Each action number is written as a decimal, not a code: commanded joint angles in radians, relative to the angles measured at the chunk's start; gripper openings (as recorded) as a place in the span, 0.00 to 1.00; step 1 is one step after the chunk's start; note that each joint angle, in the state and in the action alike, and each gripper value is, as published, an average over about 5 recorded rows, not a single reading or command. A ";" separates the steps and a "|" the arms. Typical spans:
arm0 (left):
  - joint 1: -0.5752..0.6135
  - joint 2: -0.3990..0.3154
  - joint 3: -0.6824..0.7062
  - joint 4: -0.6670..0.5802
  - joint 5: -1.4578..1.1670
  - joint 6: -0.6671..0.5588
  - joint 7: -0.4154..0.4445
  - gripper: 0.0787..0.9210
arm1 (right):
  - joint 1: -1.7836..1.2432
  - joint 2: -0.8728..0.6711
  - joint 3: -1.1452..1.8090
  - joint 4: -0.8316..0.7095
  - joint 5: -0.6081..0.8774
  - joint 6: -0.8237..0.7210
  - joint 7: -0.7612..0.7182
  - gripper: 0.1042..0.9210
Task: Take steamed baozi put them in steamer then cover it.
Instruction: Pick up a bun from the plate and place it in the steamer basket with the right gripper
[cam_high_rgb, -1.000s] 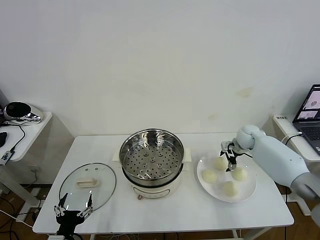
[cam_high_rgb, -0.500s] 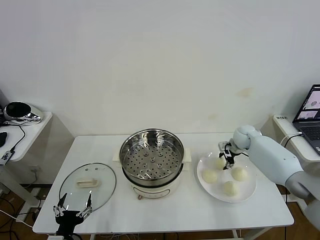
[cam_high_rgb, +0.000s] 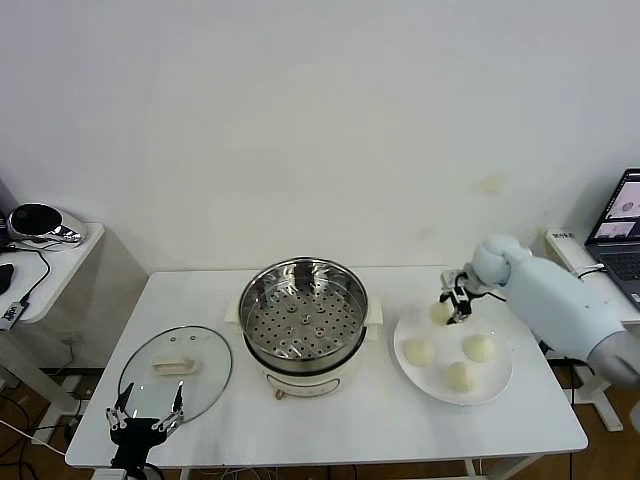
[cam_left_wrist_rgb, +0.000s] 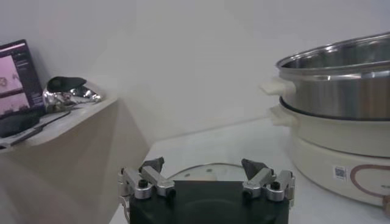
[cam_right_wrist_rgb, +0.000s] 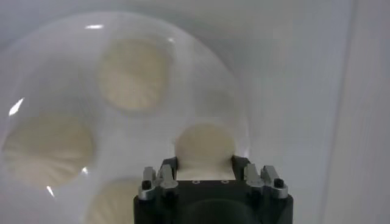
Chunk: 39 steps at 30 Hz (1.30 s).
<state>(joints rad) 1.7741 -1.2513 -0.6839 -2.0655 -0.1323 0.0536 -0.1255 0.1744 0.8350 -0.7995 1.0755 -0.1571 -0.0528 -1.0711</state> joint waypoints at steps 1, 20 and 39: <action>0.000 0.002 0.001 0.001 -0.019 0.001 0.001 0.88 | 0.337 -0.044 -0.208 0.160 0.274 0.016 0.011 0.56; -0.006 0.014 -0.017 0.002 -0.077 -0.011 0.002 0.88 | 0.451 0.437 -0.468 0.050 0.341 0.318 0.093 0.57; -0.018 0.004 -0.040 0.006 -0.078 -0.011 0.003 0.88 | 0.266 0.624 -0.490 -0.224 -0.067 0.644 0.156 0.59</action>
<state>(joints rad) 1.7550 -1.2478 -0.7229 -2.0586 -0.2084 0.0423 -0.1230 0.4957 1.3713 -1.2654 0.9606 -0.0577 0.4511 -0.9385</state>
